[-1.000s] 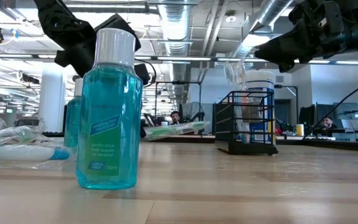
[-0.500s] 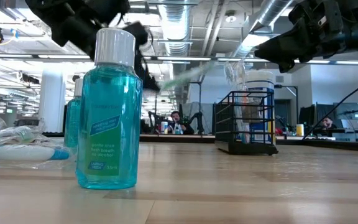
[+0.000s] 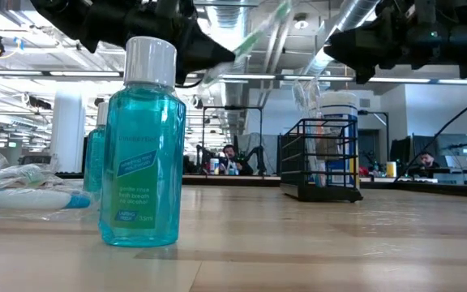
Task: Pick & Place toothbrushing station
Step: Put the top green toothbrush into the wire mesh organizer
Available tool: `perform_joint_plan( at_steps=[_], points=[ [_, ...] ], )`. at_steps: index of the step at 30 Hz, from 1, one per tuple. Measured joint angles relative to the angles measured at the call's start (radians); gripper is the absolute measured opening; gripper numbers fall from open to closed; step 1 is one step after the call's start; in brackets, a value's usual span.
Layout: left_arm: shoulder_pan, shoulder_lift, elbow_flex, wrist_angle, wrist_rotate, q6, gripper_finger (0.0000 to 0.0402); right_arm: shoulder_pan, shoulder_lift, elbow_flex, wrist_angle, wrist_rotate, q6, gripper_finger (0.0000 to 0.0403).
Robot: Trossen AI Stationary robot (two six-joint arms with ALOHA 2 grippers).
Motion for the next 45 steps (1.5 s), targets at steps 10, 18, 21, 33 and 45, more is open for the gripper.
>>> perform_joint_plan(
  at_steps=[10,18,21,33,45],
  points=[
    [-0.019,0.089,0.01,0.173,0.017,0.002,0.0013,0.001,0.131,0.0,0.23,-0.002,-0.024,0.0127],
    [-0.019,0.224,0.078,0.232,0.016,0.003,0.0013,0.003,0.206,0.057,0.237,-0.042,-0.026,0.0127],
    [-0.019,0.248,0.099,0.253,0.017,0.003,0.0013,0.003,0.239,0.085,0.239,-0.053,-0.03,0.0127],
    [-0.02,0.264,0.107,0.257,0.016,0.003,0.0014,0.001,0.281,0.143,0.245,-0.054,-0.046,0.0127],
    [-0.019,0.264,0.107,0.258,0.017,0.003,0.0014,0.001,0.281,0.143,0.277,-0.054,-0.046,0.0091]
  ],
)
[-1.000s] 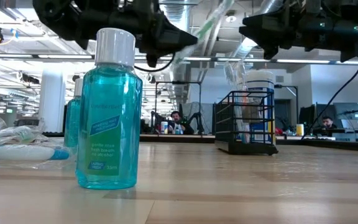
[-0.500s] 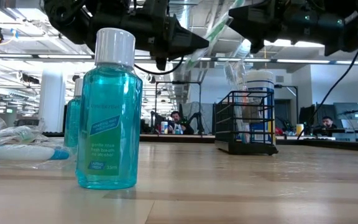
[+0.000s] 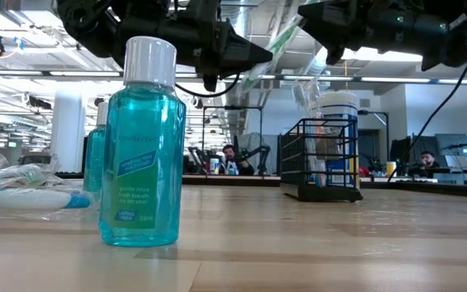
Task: Pick & Place toothbrushing station
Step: Put the top green toothbrush into the wire mesh organizer
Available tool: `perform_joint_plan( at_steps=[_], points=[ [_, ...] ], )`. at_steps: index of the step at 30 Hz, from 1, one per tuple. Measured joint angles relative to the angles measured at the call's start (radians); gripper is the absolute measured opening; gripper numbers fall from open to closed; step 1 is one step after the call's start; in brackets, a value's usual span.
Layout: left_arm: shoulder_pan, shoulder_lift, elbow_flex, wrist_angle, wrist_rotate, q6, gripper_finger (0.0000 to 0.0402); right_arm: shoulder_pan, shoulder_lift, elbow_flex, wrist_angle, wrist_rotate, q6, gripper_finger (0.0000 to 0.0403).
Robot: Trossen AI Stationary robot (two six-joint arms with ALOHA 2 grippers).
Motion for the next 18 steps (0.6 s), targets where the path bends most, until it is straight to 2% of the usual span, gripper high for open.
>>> perform_joint_plan(
  at_steps=[6,18],
  points=[
    [0.0,0.0,-0.001,0.0,0.004,0.001,0.0018,0.0,0.0,0.0,-0.001,0.0,-0.021,0.0015],
    [0.0,-0.002,-0.002,0.0,-0.001,0.026,0.0084,0.0,-0.006,0.0,-0.019,0.0,-0.032,0.0005]
  ],
)
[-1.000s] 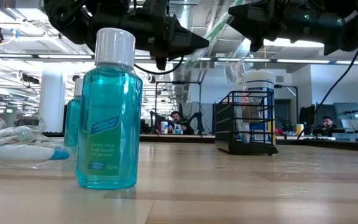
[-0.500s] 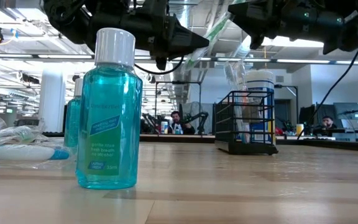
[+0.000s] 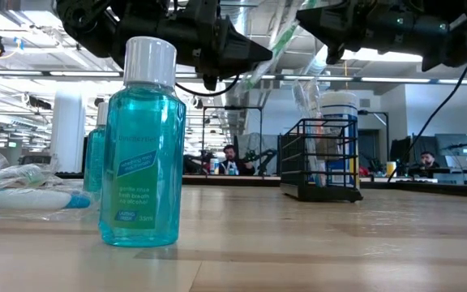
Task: Pick & Place toothbrushing station
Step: Put the top green toothbrush into the wire mesh organizer
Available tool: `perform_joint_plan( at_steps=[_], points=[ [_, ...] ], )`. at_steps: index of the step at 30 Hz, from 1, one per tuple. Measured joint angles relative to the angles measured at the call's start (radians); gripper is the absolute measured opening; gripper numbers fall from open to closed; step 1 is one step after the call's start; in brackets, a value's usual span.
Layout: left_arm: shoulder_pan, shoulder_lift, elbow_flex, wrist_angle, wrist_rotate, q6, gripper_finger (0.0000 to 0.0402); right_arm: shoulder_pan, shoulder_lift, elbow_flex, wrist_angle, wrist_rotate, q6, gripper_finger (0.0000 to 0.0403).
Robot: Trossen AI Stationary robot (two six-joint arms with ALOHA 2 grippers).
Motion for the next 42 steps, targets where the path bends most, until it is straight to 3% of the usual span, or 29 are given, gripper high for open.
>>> perform_joint_plan(
  at_steps=[4,14,30,42],
  points=[
    [0.0,0.0,0.0,0.0,0.0,0.005,0.0091,-0.001,-0.011,0.0,-0.026,0.0,-0.002,0.0003],
    [0.0,-0.047,-0.004,-0.061,0.0,0.021,0.0092,-0.027,-0.185,0.001,-0.246,0.005,0.006,0.0001],
    [-0.005,-0.077,-0.003,-0.116,0.001,0.016,0.0092,-0.034,-0.525,-0.001,-0.671,0.167,0.017,0.0],
    [-0.005,-0.077,-0.003,-0.116,0.001,0.015,0.0092,-0.071,-0.579,0.0,-0.79,0.238,0.034,0.0]
  ],
)
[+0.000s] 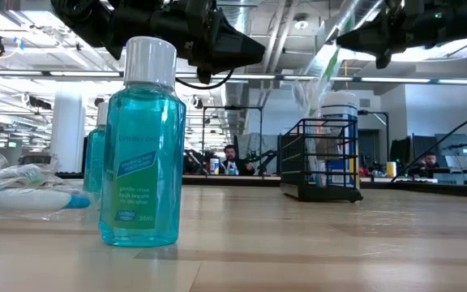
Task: Pick & Place toothbrushing station
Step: Put the top green toothbrush into the wire mesh organizer
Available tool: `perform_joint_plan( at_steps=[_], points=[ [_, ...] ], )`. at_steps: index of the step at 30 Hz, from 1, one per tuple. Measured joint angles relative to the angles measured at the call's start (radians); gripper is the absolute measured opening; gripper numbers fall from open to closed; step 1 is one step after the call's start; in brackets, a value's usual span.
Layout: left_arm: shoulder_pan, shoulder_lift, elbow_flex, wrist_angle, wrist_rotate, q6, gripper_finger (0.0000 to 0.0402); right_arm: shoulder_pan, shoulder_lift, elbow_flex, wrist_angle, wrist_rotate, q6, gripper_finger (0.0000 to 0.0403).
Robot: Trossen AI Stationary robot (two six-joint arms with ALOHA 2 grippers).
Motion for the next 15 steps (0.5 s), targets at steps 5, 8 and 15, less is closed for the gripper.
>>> perform_joint_plan(
  at_steps=[5,8,15],
  points=[
    [0.0,0.0,0.0,0.0,0.0,0.0,0.0092,-0.03,0.001,0.054,-0.118,0.0,0.016,0.0],
    [0.0,0.001,0.0,-0.001,0.0,0.0,0.0092,-0.04,0.022,0.094,-0.164,0.0,0.019,0.0],
    [0.0,0.001,0.0,-0.023,0.0,0.0,0.0092,-0.043,0.099,0.128,-0.206,0.0,0.019,0.0]
  ],
)
